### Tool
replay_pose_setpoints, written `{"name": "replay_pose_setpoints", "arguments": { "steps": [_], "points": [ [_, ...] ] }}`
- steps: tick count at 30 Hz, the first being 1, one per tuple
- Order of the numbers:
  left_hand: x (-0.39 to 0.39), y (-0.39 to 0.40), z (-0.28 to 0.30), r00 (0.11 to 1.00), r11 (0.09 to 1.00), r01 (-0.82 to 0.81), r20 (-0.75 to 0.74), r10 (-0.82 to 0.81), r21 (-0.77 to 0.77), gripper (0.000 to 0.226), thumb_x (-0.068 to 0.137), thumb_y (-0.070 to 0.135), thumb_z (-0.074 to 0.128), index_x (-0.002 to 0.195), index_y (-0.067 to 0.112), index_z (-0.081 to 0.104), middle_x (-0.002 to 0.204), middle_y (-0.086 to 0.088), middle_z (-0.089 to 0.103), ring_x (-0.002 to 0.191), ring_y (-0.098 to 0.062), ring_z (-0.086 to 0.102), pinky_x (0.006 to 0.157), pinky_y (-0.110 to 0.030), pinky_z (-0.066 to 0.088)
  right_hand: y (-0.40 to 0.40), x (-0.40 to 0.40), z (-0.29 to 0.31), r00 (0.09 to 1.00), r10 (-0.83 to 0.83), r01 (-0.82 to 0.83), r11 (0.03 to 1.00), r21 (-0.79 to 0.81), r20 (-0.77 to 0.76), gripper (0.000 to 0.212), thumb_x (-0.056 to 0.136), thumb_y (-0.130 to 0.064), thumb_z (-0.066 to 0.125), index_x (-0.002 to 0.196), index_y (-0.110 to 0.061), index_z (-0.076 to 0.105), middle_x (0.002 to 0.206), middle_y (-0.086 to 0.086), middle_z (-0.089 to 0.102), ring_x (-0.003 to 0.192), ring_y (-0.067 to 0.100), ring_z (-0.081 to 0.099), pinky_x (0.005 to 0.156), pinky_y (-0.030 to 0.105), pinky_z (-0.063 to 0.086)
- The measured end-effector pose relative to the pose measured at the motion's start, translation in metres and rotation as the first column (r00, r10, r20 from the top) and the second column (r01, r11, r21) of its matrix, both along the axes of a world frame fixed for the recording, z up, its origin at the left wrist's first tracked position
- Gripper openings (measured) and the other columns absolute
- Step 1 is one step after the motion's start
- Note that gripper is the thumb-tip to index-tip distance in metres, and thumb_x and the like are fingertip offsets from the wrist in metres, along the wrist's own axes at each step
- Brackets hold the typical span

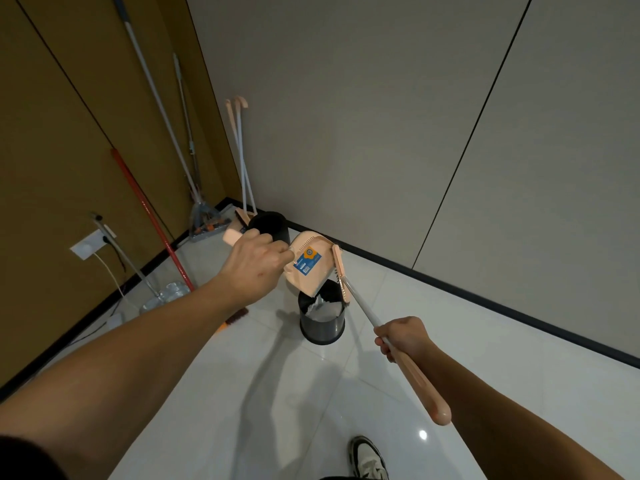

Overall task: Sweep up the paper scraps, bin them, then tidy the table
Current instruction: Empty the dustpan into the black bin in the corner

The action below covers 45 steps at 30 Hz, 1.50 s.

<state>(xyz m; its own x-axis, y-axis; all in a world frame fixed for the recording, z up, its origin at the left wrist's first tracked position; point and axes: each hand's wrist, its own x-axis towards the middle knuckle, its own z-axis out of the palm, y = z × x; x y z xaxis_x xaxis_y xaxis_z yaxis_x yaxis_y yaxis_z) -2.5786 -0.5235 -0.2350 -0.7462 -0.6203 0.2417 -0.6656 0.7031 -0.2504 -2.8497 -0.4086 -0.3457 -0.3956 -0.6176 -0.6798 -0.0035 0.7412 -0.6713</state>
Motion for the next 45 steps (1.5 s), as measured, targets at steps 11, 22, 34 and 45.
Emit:
{"name": "replay_pose_setpoints", "arguments": {
  "steps": [11, 22, 34, 45],
  "points": [
    [-0.023, -0.033, 0.016, 0.975, 0.975, -0.223, -0.023, 0.222, -0.024, 0.004, 0.081, 0.015, 0.067, 0.083, 0.017, 0.069, 0.08, 0.0, 0.067, 0.072, -0.021, 0.059, 0.068, -0.037, 0.04, -0.051, -0.041, 0.005, 0.998, 0.05, -0.05, 0.999, -0.005, 0.03, 0.015, 0.084, -0.009, 0.076, 0.078, 0.004, 0.073, 0.054, 0.011, 0.067, 0.037, 0.017, 0.057, 0.044, 0.022, 0.049],
    [-0.012, -0.076, -0.001, 0.881, 0.899, -0.437, -0.195, 0.431, 0.014, 0.014, 0.067, 0.011, 0.081, 0.075, 0.01, 0.069, 0.069, -0.008, 0.065, 0.059, -0.028, 0.06, 0.057, -0.033, 0.042, -0.108, -0.075, -0.014, 0.983, 0.154, -0.149, 0.987, 0.055, -0.099, 0.014, 0.084, -0.009, 0.075, 0.079, 0.003, 0.07, 0.055, 0.01, 0.067, 0.037, 0.015, 0.059, 0.041, 0.022, 0.048],
    [0.053, -0.229, -0.107, 0.759, 0.712, -0.612, 0.006, 0.651, 0.345, 0.025, 0.094, 0.035, 0.052, 0.109, 0.019, 0.063, 0.107, -0.003, 0.065, 0.094, -0.025, 0.061, 0.08, -0.036, 0.045, -0.25, -0.026, -0.067, 0.979, 0.116, -0.067, 0.96, 0.272, -0.17, 0.017, 0.079, -0.004, 0.076, 0.07, 0.007, 0.069, 0.043, 0.01, 0.062, 0.03, 0.017, 0.053, 0.037, 0.021, 0.045],
    [0.059, -0.331, -0.151, 0.749, 0.62, -0.586, 0.056, 0.661, 0.522, 0.023, 0.094, 0.034, 0.053, 0.1, 0.014, 0.063, 0.1, -0.006, 0.064, 0.087, -0.028, 0.062, 0.073, -0.037, 0.048, -0.364, -0.009, -0.059, 0.963, 0.212, -0.15, 0.934, 0.326, -0.165, 0.013, 0.082, 0.0, 0.073, 0.076, 0.01, 0.069, 0.06, 0.016, 0.067, 0.041, 0.02, 0.058, 0.041, 0.024, 0.048]
  ]
}}
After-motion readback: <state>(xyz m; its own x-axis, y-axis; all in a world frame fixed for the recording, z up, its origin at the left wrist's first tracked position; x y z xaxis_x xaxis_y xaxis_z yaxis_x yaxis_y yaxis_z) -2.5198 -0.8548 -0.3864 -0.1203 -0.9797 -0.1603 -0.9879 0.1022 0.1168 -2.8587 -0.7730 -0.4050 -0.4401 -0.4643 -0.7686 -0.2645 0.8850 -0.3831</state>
